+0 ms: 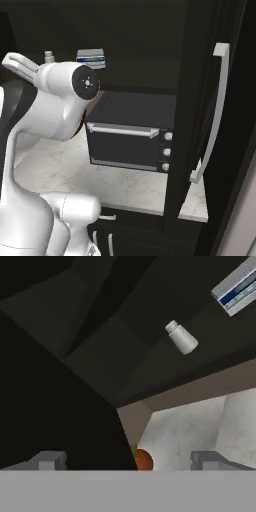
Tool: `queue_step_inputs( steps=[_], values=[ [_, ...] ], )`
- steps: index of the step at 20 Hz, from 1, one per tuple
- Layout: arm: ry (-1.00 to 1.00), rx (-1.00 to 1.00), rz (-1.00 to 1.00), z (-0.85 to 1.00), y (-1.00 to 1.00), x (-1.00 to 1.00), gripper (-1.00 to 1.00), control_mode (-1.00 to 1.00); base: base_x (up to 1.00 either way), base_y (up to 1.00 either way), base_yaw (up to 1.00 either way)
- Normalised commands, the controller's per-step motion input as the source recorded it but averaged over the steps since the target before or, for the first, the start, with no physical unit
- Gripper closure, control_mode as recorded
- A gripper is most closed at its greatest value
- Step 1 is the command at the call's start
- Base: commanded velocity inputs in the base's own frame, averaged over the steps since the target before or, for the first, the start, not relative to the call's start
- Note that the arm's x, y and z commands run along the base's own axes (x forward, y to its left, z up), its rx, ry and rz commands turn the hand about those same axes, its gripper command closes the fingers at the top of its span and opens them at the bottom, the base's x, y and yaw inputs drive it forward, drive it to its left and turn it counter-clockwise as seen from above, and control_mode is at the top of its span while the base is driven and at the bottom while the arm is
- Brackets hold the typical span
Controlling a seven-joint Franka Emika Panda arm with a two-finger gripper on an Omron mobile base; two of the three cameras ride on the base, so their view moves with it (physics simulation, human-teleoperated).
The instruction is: The dining table condiment station is running low on shaker. Refill the condiment station by opening the cabinet and taking the shaker from the cabinet and placing it on the dining table.
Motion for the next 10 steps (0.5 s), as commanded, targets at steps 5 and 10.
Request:
queue_step_inputs(
  steps=[5,10],
  values=[
    [0.15,0.10,0.24,-0.35,0.59,1.00,-1.00,-1.00,0.00,0.00,0.00],
    [0.14,0.03,0.26,-0.18,0.72,0.58,-1.00,-1.00,0.00,0.00,0.00]
  ],
)
